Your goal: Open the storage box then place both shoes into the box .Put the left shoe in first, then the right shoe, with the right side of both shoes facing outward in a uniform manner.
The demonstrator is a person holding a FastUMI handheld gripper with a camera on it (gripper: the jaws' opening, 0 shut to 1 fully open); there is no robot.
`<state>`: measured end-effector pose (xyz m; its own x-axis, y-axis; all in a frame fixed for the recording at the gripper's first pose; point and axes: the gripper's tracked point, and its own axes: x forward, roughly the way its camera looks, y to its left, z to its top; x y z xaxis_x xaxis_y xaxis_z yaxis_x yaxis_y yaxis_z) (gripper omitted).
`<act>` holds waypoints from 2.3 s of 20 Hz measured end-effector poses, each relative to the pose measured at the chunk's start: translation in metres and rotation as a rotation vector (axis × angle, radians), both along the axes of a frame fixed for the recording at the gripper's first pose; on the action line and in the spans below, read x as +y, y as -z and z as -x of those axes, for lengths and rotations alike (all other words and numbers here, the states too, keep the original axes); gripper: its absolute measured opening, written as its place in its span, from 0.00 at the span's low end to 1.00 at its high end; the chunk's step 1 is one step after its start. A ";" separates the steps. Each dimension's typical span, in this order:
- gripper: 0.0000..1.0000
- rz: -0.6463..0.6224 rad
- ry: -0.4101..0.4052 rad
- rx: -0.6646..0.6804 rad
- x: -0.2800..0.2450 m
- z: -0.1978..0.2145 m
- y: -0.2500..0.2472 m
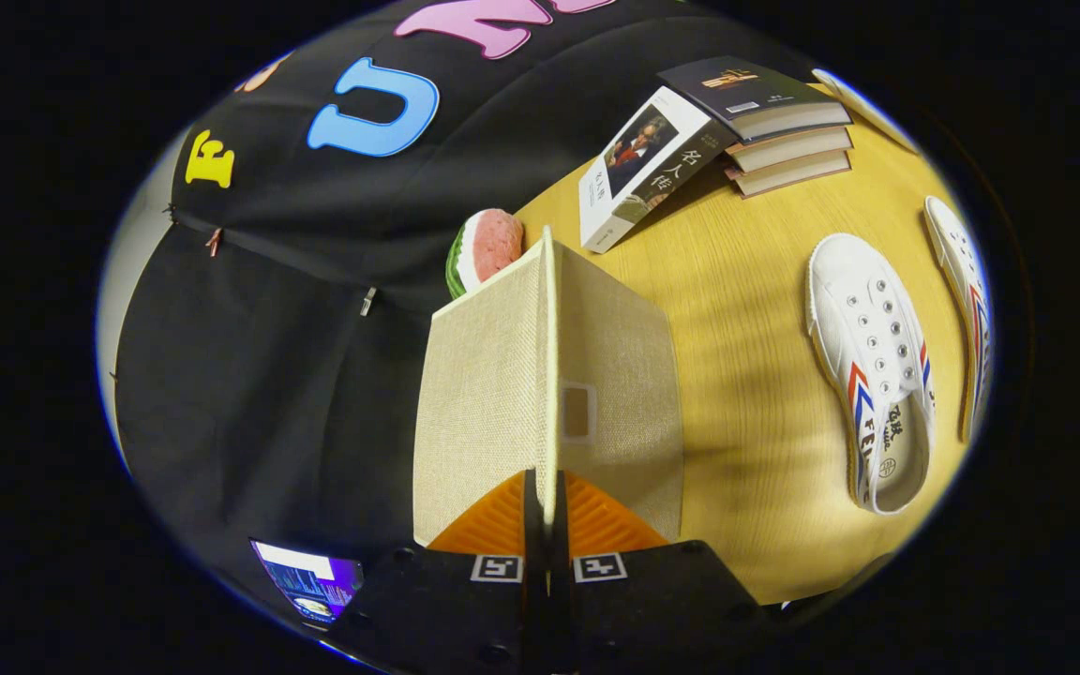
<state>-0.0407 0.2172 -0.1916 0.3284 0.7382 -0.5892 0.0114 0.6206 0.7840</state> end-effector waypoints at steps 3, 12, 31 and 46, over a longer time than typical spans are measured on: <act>0.05 -0.031 -0.003 0.008 0.001 0.001 -0.011; 0.05 -0.144 -0.042 -0.074 0.050 -0.008 -0.096; 0.05 -0.159 -0.217 -0.186 0.295 0.028 -0.144; 0.98 0.065 -0.116 -0.575 0.181 -0.021 -0.160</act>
<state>-0.0201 0.3984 -0.0317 0.5282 0.7565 -0.3857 -0.4751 0.6398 0.6041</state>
